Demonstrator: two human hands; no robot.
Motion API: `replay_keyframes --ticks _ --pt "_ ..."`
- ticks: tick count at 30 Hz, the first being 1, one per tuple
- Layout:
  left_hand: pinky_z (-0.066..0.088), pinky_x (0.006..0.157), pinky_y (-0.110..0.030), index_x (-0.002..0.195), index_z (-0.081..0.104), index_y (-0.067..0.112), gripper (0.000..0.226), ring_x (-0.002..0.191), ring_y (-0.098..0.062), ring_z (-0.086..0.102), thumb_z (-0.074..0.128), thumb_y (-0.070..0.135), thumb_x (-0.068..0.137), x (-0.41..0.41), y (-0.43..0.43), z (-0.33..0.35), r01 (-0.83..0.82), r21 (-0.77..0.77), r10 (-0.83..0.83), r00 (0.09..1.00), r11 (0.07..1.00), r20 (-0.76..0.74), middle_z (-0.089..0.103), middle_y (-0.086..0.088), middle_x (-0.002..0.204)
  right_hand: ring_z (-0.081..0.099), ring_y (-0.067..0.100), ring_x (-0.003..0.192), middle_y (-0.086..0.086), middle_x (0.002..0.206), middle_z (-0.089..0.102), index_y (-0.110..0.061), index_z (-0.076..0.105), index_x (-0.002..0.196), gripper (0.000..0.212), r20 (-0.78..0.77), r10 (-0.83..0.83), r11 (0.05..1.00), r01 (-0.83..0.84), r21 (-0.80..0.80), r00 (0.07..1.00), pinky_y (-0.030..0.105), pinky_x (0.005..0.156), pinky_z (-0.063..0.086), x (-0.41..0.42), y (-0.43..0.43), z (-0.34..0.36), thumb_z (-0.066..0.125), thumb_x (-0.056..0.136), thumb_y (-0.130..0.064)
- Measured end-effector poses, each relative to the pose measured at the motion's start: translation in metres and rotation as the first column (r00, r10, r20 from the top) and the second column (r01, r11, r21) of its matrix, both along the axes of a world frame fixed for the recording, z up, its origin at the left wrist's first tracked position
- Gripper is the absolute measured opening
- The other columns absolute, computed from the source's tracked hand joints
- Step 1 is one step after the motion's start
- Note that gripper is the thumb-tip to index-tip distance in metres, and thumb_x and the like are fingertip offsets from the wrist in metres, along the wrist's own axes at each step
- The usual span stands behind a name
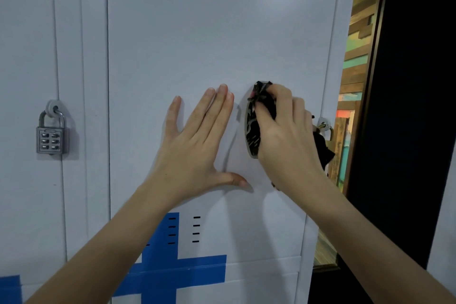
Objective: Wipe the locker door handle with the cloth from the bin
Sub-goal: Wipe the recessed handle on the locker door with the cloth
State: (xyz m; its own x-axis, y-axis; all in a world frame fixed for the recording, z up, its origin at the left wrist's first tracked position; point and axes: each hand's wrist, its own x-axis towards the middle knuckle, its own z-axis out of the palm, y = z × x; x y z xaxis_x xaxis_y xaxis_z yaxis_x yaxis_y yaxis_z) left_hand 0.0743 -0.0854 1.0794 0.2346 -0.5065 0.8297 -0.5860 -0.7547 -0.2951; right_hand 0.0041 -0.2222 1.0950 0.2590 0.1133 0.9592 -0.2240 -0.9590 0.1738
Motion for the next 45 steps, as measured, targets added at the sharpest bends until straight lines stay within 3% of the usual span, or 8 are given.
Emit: replay_keyframes --ticks 16,25,28,31,34,38,41,45 --pt "-0.004 0.112 -0.052 0.146 0.004 0.006 0.131 0.143 -0.018 0.006 0.033 0.092 0.053 0.0 0.0 0.0 -0.008 0.004 0.008 1.0 1.0 0.007 0.008 -0.008 0.155 0.053 0.031 0.075 0.019 0.11 0.06 -0.003 0.06 0.08 0.029 0.066 -0.109 0.985 0.117 -0.131 0.992 0.039 0.067 0.041 -0.005 0.003 0.011 0.032 0.081 0.005" --pt "-0.004 0.112 -0.051 0.145 0.008 0.004 0.126 0.142 -0.019 0.009 0.029 0.091 0.058 0.001 0.002 -0.001 0.022 -0.001 -0.022 0.999 1.0 0.026 0.008 -0.008 0.154 0.054 0.031 0.075 0.02 0.101 0.059 0.003 0.063 0.081 0.056 -0.113 -0.253 0.951 0.226 -0.211 0.961 0.038 0.066 0.045 -0.014 0.013 -0.022 0.007 0.083 0.0" --pt "-0.002 0.112 -0.052 0.145 0.01 0.004 0.125 0.142 -0.019 0.009 0.029 0.091 0.058 0.001 0.002 0.0 0.027 0.0 -0.027 0.999 1.0 0.024 0.011 -0.009 0.154 0.054 0.031 0.075 0.02 0.098 0.059 0.002 0.062 0.08 0.054 -0.14 -0.196 0.969 0.17 -0.177 0.971 0.038 0.065 0.045 -0.017 0.012 -0.028 0.009 0.089 0.003" --pt "-0.003 0.112 -0.052 0.146 0.005 0.006 0.128 0.143 -0.019 0.007 0.03 0.092 0.055 0.001 0.001 0.0 0.015 0.008 -0.015 1.0 1.0 0.013 0.008 -0.008 0.155 0.054 0.036 0.077 0.024 0.096 0.056 0.005 0.062 0.083 0.015 -0.245 -0.001 1.0 -0.001 -0.004 0.969 0.04 0.062 0.046 -0.023 0.005 -0.026 0.048 0.077 0.0" --pt "-0.007 0.112 -0.051 0.146 0.002 0.006 0.129 0.143 -0.018 0.004 0.03 0.093 0.054 -0.001 0.002 0.0 0.004 0.014 -0.004 1.0 1.0 0.002 0.006 -0.008 0.155 0.045 0.036 0.101 0.023 0.115 0.045 0.006 0.059 0.105 0.032 -0.306 0.223 0.97 -0.179 0.165 0.926 0.036 0.081 0.044 -0.025 -0.004 -0.024 0.052 0.075 0.01" --pt "-0.005 0.112 -0.051 0.146 0.003 0.005 0.131 0.143 -0.018 0.005 0.027 0.095 0.054 -0.002 0.002 -0.002 -0.003 0.02 0.003 1.0 1.0 -0.007 0.006 -0.008 0.156 0.018 0.001 0.11 -0.004 0.117 0.018 -0.004 0.045 0.13 0.051 -0.294 0.447 0.855 -0.308 0.417 0.845 0.01 0.099 0.014 -0.039 -0.009 -0.014 0.042 0.083 0.016" --pt "-0.005 0.112 -0.051 0.146 0.005 0.005 0.129 0.143 -0.018 0.006 0.027 0.094 0.055 -0.002 0.002 -0.002 0.001 0.022 0.0 1.0 1.0 -0.004 0.008 -0.008 0.155 0.023 0.009 0.112 0.003 0.118 0.023 -0.001 0.047 0.127 0.049 -0.205 0.435 0.86 -0.338 0.383 0.877 0.023 0.104 0.024 -0.04 -0.013 0.003 0.039 0.082 0.018" --pt "-0.006 0.112 -0.05 0.146 0.008 0.005 0.128 0.142 -0.017 0.006 0.026 0.093 0.055 -0.002 0.002 -0.001 0.013 0.015 -0.013 1.0 1.0 -0.004 0.008 -0.007 0.155 0.039 0.036 0.109 0.024 0.124 0.039 0.003 0.053 0.119 0.044 -0.165 0.276 0.957 -0.256 0.134 0.947 0.033 0.079 0.039 -0.024 -0.011 0.02 0.045 0.078 0.015"
